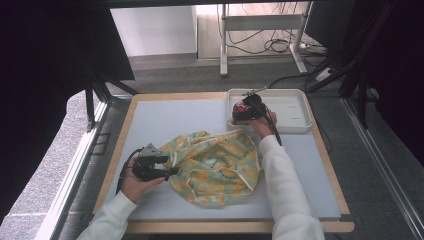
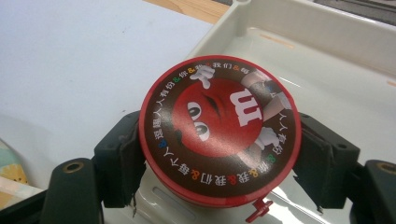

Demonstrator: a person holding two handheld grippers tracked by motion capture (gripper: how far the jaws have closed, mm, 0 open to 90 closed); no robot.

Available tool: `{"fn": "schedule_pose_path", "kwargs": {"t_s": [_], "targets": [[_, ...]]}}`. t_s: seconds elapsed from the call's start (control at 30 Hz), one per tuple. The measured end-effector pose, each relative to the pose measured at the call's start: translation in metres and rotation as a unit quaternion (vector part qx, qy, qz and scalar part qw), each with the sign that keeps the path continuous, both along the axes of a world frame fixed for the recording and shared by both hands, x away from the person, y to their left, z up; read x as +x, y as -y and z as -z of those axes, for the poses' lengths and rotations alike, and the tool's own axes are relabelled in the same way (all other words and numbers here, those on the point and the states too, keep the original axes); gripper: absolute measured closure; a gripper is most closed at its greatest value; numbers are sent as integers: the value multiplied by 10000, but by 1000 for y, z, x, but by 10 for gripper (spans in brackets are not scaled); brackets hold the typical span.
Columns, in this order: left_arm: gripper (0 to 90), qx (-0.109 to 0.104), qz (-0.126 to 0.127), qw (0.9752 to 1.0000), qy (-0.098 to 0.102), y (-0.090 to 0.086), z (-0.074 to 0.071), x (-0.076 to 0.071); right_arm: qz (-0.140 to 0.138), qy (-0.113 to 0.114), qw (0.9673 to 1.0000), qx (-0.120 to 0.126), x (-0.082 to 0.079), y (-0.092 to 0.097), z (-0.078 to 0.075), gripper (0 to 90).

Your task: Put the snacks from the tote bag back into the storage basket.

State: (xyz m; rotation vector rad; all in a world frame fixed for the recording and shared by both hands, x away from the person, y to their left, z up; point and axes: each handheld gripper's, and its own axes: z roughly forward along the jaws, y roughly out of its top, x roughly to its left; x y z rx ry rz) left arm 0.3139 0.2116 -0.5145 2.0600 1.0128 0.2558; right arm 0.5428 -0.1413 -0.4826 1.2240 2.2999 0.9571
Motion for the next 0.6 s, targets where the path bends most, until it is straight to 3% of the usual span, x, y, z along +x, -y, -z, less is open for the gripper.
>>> {"fn": "schedule_pose_path", "kwargs": {"t_s": [0.2, 0.6], "targets": [[337, 20, 20, 10000, -10, 1, 0, 0, 118, 217, 9995, 175, -6, -1, -10, 153], [336, 15, -18, 10000, 8, -1, 0, 0, 125, 445, 9979, 462, -24, 5, -33, 125]]}}
